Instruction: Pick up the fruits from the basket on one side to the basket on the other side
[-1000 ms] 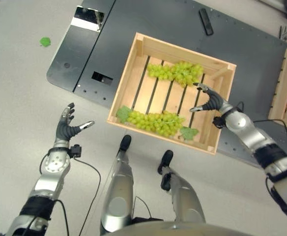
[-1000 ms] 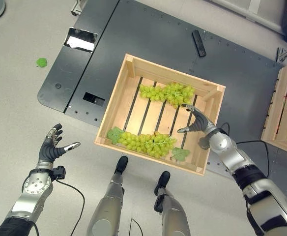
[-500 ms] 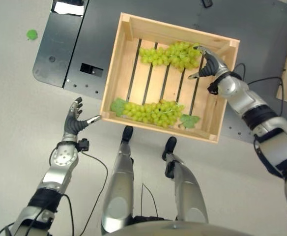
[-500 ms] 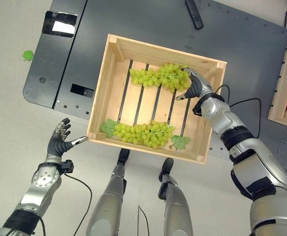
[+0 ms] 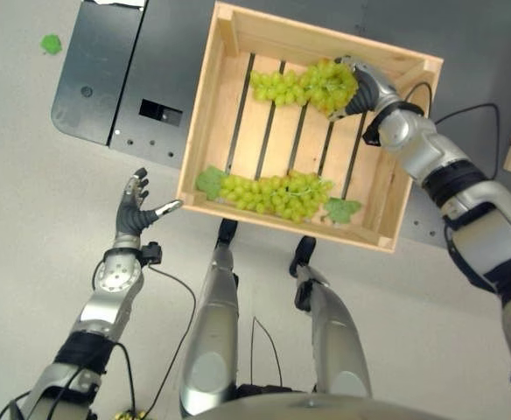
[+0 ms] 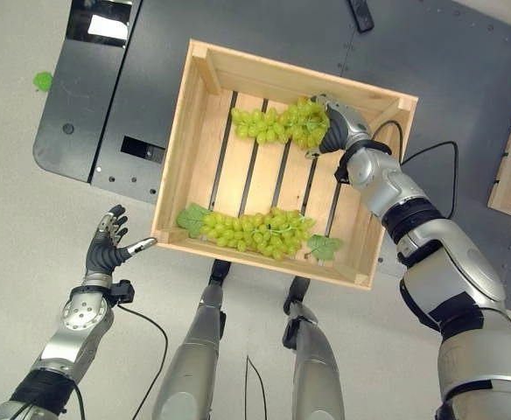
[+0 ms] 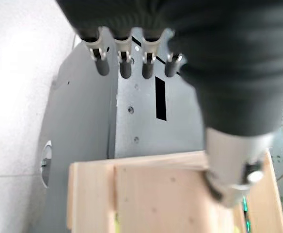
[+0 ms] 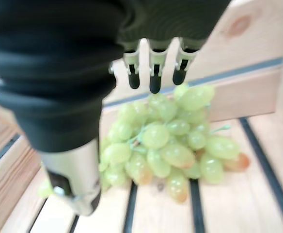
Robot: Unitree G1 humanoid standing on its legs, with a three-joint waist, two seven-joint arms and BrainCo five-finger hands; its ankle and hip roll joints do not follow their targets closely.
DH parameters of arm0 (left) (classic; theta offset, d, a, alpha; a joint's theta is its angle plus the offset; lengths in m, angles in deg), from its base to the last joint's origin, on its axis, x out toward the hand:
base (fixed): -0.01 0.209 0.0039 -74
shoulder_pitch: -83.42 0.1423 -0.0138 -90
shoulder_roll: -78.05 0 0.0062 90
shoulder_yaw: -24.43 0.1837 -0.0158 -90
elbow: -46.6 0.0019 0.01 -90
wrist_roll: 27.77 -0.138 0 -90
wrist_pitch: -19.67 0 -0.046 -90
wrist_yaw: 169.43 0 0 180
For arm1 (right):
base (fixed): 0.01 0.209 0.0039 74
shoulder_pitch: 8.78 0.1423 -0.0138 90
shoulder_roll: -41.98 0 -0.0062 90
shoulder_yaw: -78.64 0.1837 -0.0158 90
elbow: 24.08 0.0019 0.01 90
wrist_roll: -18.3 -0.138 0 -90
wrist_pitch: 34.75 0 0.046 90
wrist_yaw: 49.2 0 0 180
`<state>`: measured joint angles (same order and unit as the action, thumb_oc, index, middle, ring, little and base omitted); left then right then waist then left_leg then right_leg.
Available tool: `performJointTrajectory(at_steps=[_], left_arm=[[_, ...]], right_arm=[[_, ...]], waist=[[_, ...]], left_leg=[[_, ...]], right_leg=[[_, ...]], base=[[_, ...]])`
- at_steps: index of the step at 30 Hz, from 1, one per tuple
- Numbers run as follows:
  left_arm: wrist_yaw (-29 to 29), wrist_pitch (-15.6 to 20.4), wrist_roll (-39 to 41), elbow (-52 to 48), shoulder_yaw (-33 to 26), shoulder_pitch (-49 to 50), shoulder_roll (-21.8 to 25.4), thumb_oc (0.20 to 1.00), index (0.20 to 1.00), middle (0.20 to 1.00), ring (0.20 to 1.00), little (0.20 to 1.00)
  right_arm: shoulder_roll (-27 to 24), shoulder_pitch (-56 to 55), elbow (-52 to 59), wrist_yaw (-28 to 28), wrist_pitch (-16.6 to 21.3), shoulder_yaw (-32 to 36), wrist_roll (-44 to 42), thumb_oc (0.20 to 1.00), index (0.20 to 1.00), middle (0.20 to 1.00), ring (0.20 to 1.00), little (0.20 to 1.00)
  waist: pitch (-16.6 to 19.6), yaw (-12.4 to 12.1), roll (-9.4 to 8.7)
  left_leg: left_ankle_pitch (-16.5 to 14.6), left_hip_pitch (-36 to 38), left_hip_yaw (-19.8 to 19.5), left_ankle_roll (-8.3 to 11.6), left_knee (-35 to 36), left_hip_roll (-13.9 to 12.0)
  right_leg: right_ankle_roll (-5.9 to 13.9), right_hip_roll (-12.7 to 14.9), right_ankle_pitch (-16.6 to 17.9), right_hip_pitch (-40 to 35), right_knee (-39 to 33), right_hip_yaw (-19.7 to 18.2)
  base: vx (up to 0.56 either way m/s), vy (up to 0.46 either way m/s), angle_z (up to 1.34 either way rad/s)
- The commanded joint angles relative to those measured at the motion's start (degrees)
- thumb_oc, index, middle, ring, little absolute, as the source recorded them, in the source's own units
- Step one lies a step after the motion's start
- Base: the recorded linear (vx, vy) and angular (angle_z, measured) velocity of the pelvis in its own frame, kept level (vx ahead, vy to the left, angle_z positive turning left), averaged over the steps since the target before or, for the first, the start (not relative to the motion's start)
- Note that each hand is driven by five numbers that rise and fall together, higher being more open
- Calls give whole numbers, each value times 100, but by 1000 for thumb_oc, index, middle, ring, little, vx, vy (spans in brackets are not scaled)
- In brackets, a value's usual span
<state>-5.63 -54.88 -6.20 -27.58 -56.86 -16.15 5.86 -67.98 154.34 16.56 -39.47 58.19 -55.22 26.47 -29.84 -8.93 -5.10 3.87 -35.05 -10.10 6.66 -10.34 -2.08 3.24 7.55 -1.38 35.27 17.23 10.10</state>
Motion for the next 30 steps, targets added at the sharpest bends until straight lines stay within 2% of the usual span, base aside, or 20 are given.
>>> performJointTrajectory(at_steps=[1, 2, 8, 21, 28, 30], left_arm=[[-152, 49, 35, -269, -192, 118, 141, 1000, 1000, 1000, 1000, 1000], [-169, 47, 74, -264, -230, 174, 123, 1000, 1000, 1000, 1000, 1000], [-182, 23, 53, -265, -181, 120, 118, 1000, 1000, 1000, 1000, 1000], [-208, 34, 51, -422, -119, 173, 146, 1000, 1000, 1000, 1000, 1000], [-411, 84, -53, -492, 20, 99, 111, 1000, 1000, 1000, 1000, 1000], [-454, 87, -58, -497, 39, 83, 94, 1000, 1000, 1000, 1000, 1000]], right_arm=[[-3, 294, 227, 74, 36, -240, 140, 1000, 1000, 1000, 1000, 1000], [-10, 266, 251, 84, 36, -247, 204, 1000, 1000, 1000, 1000, 1000], [-91, 186, 457, 66, 23, -251, 335, 1000, 1000, 1000, 1000, 1000], [-179, 361, 17, 37, -27, -332, 299, 1000, 1000, 1000, 1000, 1000], [-227, 782, -545, 914, -317, -173, 978, 1000, 1000, 1000, 1000, 1000], [-221, 832, -572, 993, -363, -140, 1031, 1000, 1000, 1000, 1000, 1000]], waist=[[4, 37, -334], [4, 9, -339], [4, 11, -281], [4, -61, -111], [4, -66, 77], [4, -67, 94]], left_leg=[[-423, -122, 139, -271, -632, 163], [-557, -284, 129, -289, -868, 175], [-722, -605, 40, -327, -1258, 225], [-744, -971, -73, -323, -1442, 299], [-701, -1092, -103, -340, -1415, 356], [-703, -1113, -92, -343, -1433, 364]], right_leg=[[350, 65, -100, 154, 447, -169], [343, 80, -195, 287, 660, -177], [281, 141, -436, 609, 1144, -169], [232, 285, -631, 1071, 1664, -138], [233, 343, -690, 1307, 1842, -204], [235, 347, -684, 1318, 1845, -213]], base=[[15, -13, -7], [0, 0, 0], [28, -16, 2], [19, -19, 6], [-3, 12, 5], [-8, 12, 3]])
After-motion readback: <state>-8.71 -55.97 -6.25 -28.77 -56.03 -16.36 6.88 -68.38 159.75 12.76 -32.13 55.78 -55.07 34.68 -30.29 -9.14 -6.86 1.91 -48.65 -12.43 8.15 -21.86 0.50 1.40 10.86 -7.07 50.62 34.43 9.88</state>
